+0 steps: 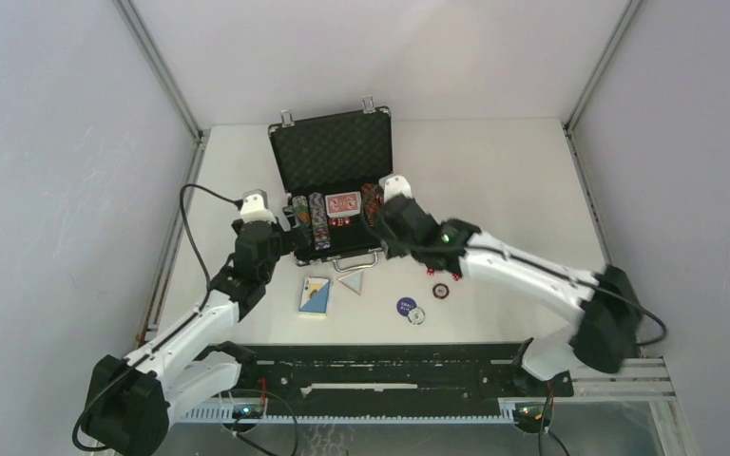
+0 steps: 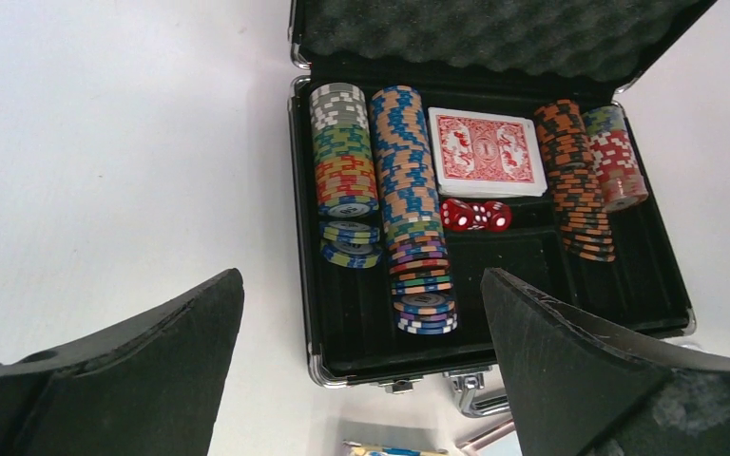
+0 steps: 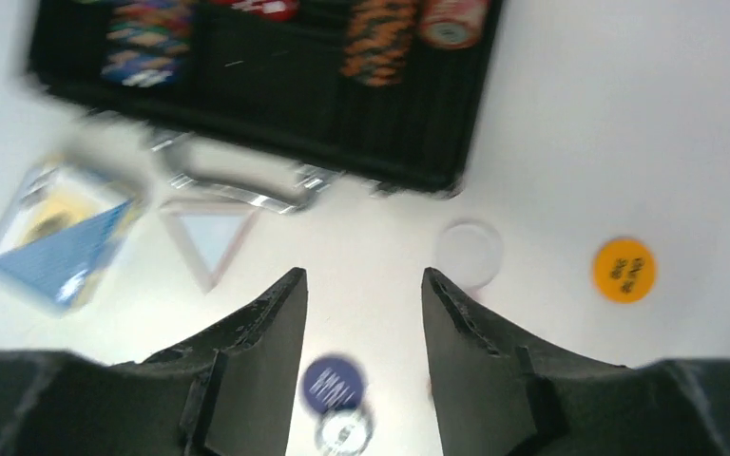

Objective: Pack up texas hold em set

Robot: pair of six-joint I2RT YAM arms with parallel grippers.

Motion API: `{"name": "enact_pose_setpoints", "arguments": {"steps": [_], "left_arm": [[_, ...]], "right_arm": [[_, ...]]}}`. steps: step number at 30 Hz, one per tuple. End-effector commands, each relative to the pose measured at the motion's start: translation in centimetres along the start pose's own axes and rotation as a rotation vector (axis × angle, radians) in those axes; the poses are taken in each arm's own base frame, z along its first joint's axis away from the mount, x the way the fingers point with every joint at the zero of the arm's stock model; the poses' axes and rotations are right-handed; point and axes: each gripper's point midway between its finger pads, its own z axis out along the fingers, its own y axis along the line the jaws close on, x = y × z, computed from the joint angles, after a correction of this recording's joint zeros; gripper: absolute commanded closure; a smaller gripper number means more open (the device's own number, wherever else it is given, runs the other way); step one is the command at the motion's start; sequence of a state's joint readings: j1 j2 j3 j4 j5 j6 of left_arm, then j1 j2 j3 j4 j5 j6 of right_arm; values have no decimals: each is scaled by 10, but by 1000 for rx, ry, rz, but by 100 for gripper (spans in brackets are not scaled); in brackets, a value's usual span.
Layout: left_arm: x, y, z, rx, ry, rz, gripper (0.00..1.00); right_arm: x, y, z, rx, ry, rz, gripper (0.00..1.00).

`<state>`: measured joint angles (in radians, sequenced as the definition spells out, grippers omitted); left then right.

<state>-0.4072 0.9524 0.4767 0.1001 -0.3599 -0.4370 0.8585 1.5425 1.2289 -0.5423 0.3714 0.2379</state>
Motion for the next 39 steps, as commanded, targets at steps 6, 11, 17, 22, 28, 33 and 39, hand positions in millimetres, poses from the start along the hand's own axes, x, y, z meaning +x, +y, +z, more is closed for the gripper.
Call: {"name": "enact_pose_setpoints", "arguments": {"steps": [6, 11, 17, 22, 28, 33, 39], "left_arm": [[-9, -16, -4, 67, -49, -18, 0], [-14, -27, -10, 104, -81, 0, 0], [-2, -52, -9, 185, -33, 28, 0], [8, -66, -6, 225, 7, 48, 0], [8, -76, -11, 283, 6, 70, 4], [7, -77, -11, 290, 2, 73, 7], [8, -81, -13, 311, 10, 79, 10]], "right_arm": [[47, 49, -54, -313, -157, 209, 13], [86, 22, -43, -120, -88, 200, 10], [105, -9, -25, -4, 21, 324, 14], [129, -29, -3, 97, 128, 377, 14], [148, -41, 13, 172, 197, 395, 18], [157, -48, 17, 214, 227, 394, 18], [167, -47, 21, 228, 259, 394, 19]]}}
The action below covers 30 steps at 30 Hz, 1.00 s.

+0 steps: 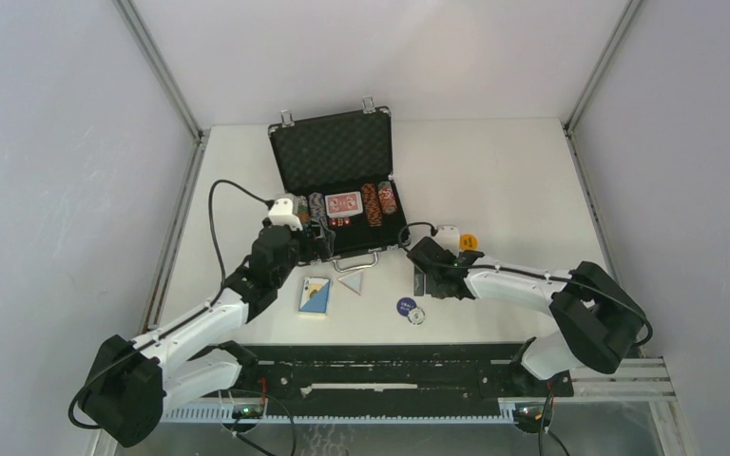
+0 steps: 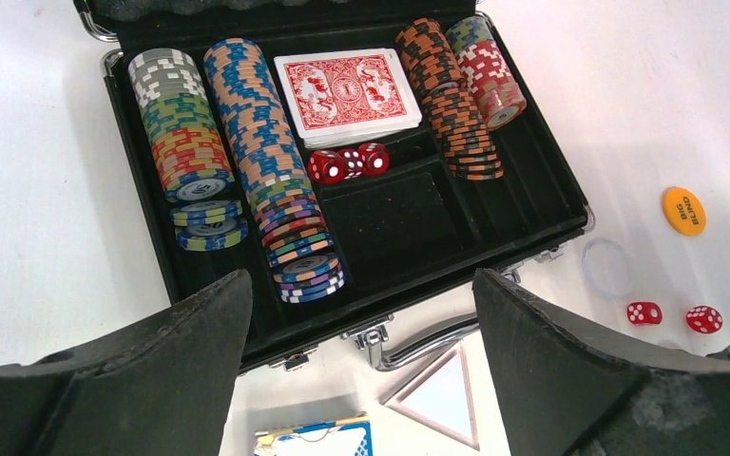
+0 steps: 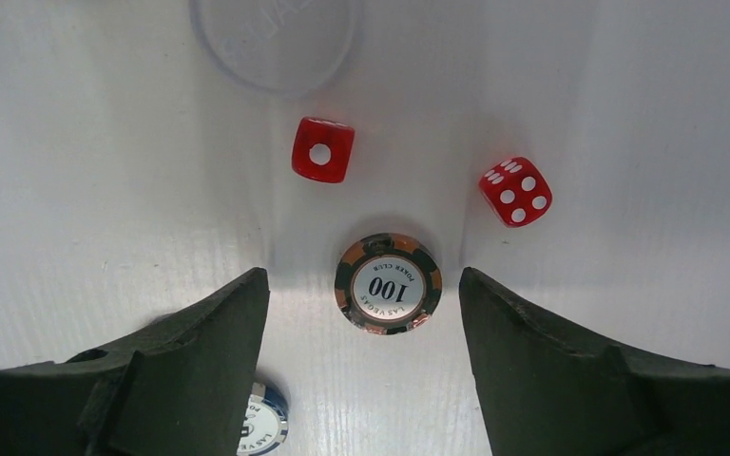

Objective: Pack up texas hold em set

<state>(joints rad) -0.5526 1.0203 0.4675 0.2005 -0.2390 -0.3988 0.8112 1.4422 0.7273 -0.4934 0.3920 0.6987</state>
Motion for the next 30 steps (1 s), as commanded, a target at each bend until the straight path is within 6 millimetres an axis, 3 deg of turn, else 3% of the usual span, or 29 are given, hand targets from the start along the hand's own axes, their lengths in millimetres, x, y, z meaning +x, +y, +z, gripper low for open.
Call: {"name": "enact_pose_setpoints", "arguments": {"steps": [1, 6, 11, 17, 30], "left_arm": [[-22, -15, -2, 56, -62, 10, 10], [-23, -13, -2, 48, -66, 12, 10], [-22, -14, -1, 52, -60, 14, 10], [-24, -13, -2, 48, -66, 11, 10], [-24, -12, -3, 42, -65, 5, 10]], "right_arm": [[-6, 5, 4, 12, -7, 32, 20], [3, 8, 9, 16, 23, 15, 24], [9, 10, 7, 22, 23, 3, 36], [15, 7, 1, 70, 15, -56, 34], [19, 10, 2, 76, 14, -58, 59]]}}
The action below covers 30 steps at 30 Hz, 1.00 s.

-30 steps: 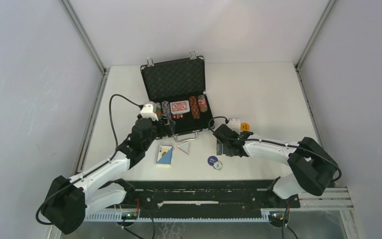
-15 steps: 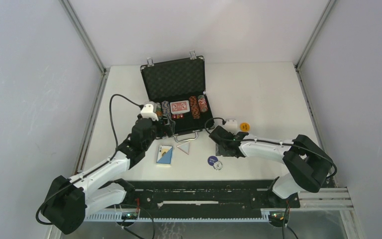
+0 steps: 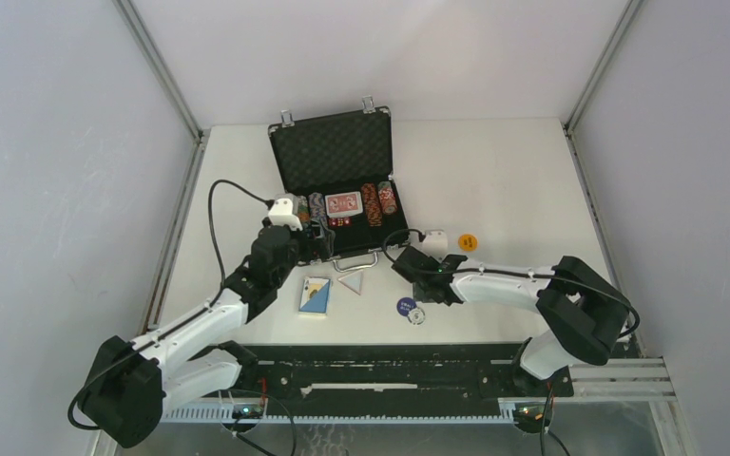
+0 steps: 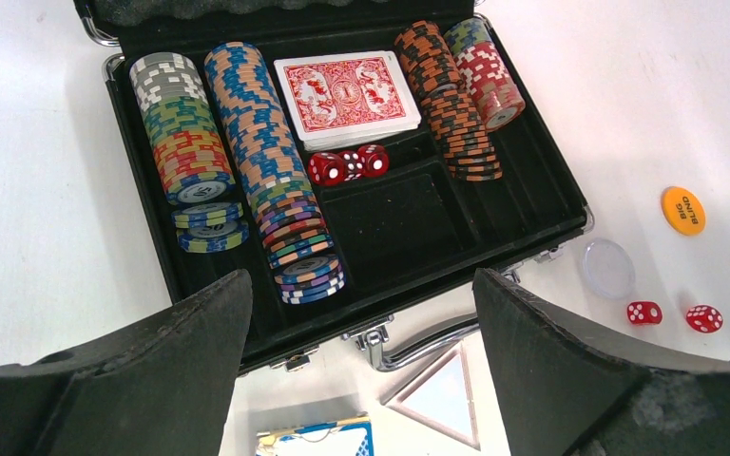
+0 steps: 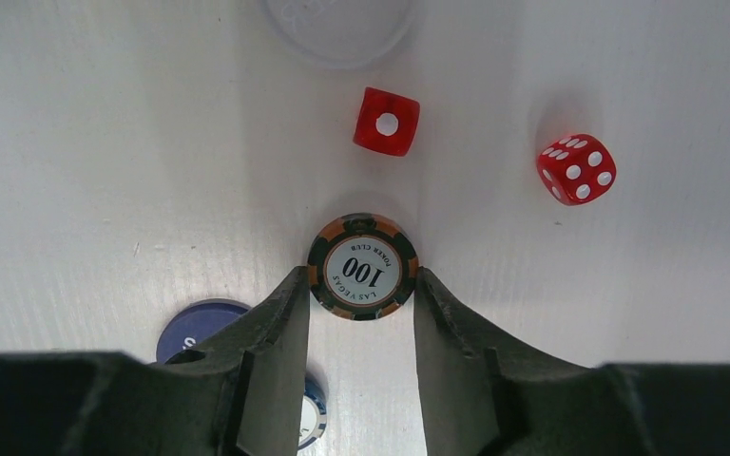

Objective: Pack up texas hold em set

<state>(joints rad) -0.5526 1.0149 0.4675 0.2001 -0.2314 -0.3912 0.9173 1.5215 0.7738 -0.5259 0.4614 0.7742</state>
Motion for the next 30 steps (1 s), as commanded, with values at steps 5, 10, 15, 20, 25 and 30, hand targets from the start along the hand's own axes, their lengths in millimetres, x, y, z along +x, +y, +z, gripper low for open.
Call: {"name": "enact_pose_setpoints", "arguments": {"steps": [5, 10, 15, 20, 25, 30], "left_arm": [[-22, -10, -1, 24, -57, -6, 12], [-18, -18, 6, 29, 20, -20, 8], [-11, -42, 9, 140, 93, -31, 0], [-7, -89, 3, 360, 211, -70, 9], [0, -134, -14, 603, 341, -153, 19], [0, -150, -22, 716, 350, -160, 27]], "right_arm": [[-3, -5, -9, 23, -26, -24, 59], [-19, -5, -27, 4, -118, -36, 59], [-27, -1, -40, -27, -184, -94, 59], [-28, 4, -47, -58, -242, -166, 59], [-30, 24, -61, -177, -325, -219, 60], [-38, 40, -84, -330, -408, -250, 64]]}}
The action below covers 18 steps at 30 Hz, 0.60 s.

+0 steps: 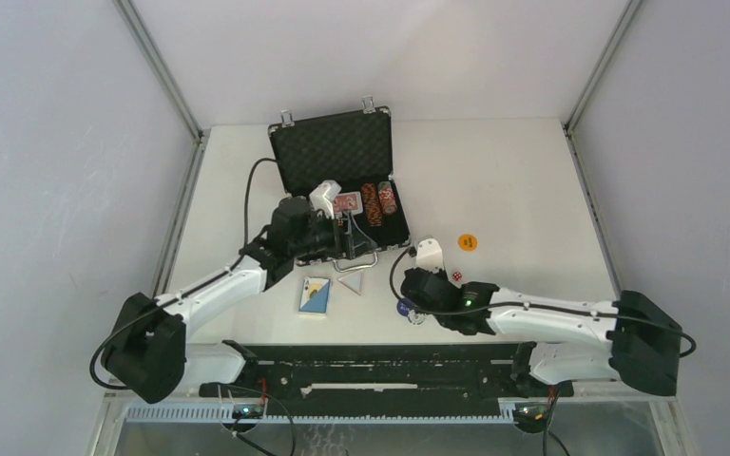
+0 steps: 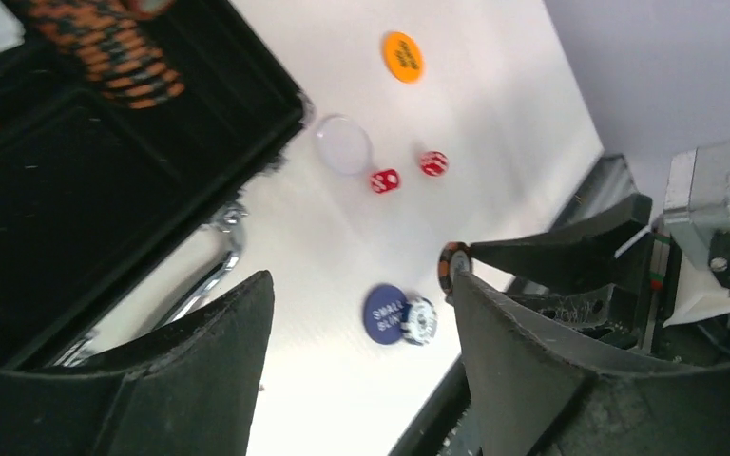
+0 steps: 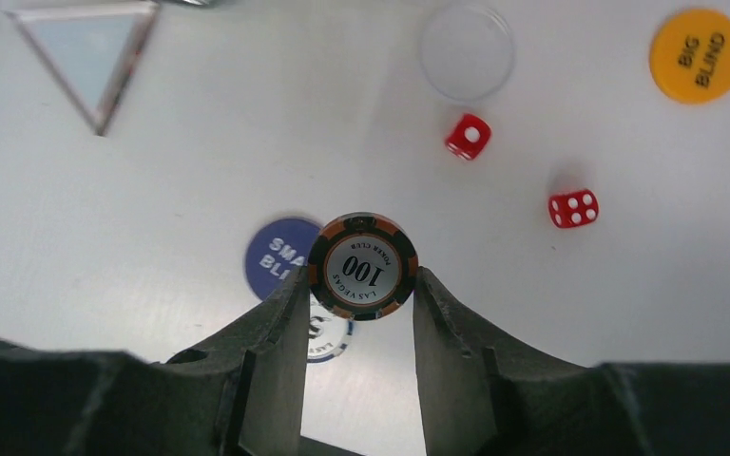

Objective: Pack up texas hold em set

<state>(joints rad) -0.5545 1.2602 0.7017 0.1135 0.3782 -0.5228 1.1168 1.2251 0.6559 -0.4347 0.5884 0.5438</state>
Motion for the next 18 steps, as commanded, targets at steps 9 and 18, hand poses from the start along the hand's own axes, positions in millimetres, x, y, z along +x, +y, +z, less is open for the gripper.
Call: {"name": "enact_pose_setpoints", "arguments": {"steps": [9, 18], "left_arm": [[5, -58, 4, 326, 112, -20, 11], [30, -58, 22, 347, 260, -88, 20]], "right_arm": [[-48, 26, -29, -213, -196, -90, 63], [-54, 29, -34, -233, -225, -129, 63]]}}
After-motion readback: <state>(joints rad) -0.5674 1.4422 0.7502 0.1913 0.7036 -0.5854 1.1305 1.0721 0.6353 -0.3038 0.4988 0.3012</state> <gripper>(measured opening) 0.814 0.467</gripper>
